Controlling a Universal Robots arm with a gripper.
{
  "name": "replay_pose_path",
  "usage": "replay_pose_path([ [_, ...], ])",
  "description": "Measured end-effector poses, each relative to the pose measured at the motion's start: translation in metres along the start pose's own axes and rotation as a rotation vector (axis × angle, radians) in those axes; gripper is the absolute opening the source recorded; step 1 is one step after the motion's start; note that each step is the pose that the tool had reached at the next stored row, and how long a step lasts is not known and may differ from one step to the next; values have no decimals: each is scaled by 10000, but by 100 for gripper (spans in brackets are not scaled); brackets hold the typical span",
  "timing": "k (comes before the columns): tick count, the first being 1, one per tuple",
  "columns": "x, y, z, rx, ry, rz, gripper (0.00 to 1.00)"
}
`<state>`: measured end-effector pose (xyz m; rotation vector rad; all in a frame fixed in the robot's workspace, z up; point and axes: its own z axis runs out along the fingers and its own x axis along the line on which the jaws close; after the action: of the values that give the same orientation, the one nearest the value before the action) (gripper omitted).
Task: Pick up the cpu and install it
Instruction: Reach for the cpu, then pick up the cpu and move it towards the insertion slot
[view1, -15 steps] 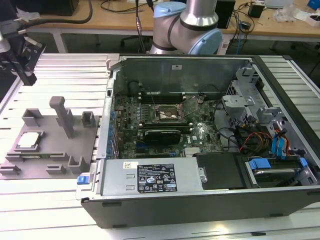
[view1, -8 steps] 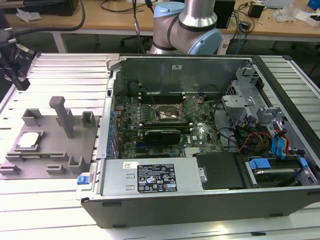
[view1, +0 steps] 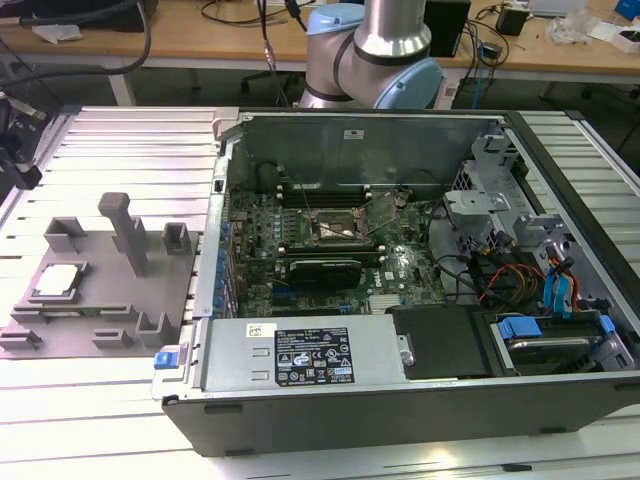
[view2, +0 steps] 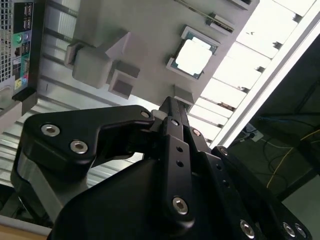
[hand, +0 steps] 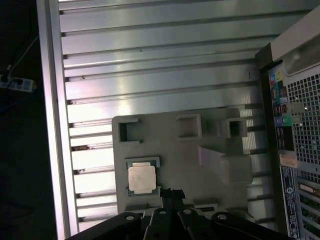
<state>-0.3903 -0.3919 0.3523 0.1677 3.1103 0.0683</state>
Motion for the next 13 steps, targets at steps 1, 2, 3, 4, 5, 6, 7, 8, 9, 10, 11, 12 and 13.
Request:
replay_pose_path([
  [1,23,-9,33,1,0,0,11],
  [2,45,-20,65,2,1,0,11],
  [3,53,-27,79,1,1,0,11],
  [4,57,-36,94,0,0,-1,11],
  [5,61,-64,121,0,1,0,11],
  [6,61,-79,133,0,0,0,11],
  [7,61,-96,145,0,0,0,11],
  [8,60,-125,162,0,0,0,11],
  [9,59,-139,170,0,-1,1,11],
  [10,60,-139,170,1,0,2,11],
  [11,60,-139,170,1,1,2,11],
  [12,59,-140,174,1,1,1,11],
  [13,59,-141,176,1,1,0,11],
])
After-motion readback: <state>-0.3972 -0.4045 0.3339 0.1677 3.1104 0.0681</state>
